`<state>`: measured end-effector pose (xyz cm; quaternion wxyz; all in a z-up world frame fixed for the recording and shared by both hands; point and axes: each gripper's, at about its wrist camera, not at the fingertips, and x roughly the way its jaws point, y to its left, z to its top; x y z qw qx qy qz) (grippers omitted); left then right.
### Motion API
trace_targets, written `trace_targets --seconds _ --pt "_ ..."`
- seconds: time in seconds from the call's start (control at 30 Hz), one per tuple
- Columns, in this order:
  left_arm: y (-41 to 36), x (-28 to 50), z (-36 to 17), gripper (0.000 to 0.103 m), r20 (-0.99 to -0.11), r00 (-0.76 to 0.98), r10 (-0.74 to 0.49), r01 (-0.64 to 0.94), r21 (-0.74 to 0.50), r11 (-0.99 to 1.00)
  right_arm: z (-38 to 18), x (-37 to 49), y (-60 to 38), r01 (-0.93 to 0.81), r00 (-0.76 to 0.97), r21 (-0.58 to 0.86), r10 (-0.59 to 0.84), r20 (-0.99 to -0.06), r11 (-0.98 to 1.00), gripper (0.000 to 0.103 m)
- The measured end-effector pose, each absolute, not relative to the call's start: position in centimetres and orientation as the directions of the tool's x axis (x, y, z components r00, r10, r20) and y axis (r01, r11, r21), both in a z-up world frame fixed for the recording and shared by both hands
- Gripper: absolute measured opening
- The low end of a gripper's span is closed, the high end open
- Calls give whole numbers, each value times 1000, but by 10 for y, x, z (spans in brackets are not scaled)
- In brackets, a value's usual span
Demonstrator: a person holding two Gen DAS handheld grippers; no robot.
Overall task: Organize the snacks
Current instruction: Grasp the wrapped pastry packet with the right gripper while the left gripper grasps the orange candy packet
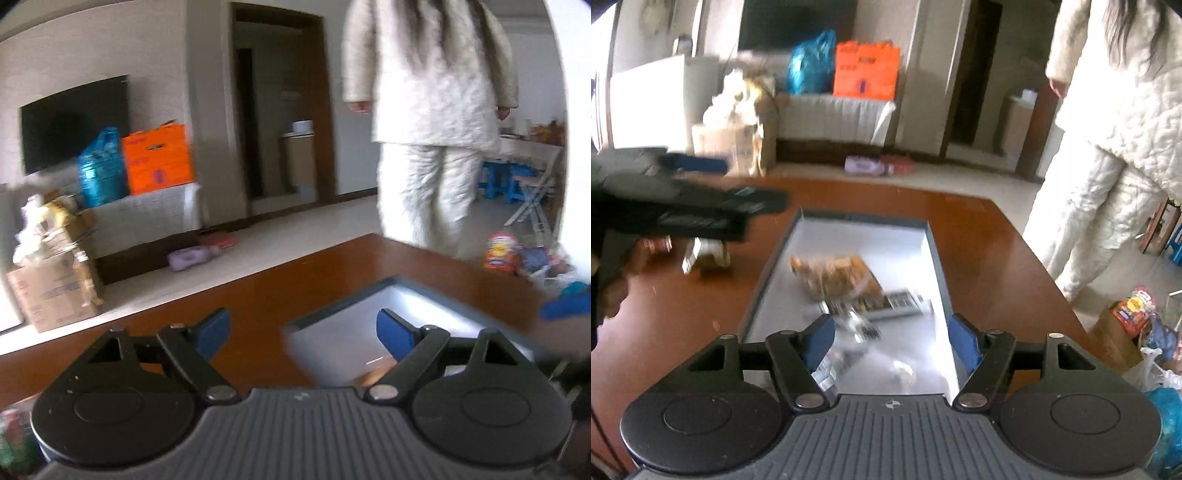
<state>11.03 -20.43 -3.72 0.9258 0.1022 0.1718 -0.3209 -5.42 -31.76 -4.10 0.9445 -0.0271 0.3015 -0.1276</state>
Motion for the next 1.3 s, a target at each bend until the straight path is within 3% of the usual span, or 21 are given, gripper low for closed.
trace_targets --seconds 0.37,0.53,0.77,0.87,1.1,1.2,1.3 --pt "-45 134 -86 87 -482 804 -349 474 164 865 -49 27 -226 29 802 -48 -52 -595 998 78" --pt "-15 139 -98 87 -508 780 -364 480 113 870 -60 69 -190 58 798 -100 -107 -594 993 87" --pt "-20 158 -108 87 -549 750 -368 500 106 860 -95 106 -178 68 765 -101 -117 -633 992 88" --pt "-14 167 -113 87 -575 722 -385 499 47 865 -106 119 -175 58 753 -113 -118 -647 992 88" --pt "-34 178 -113 87 -589 692 -417 539 37 842 -116 122 -178 -2 752 -66 -42 -658 998 61" --pt "-43 179 -116 87 -599 689 -408 549 63 834 -114 118 -177 -17 756 -86 -44 -653 996 56" --pt "-50 181 -118 73 -609 680 -408 556 66 829 -112 115 -178 -14 752 -78 -41 -658 997 53"
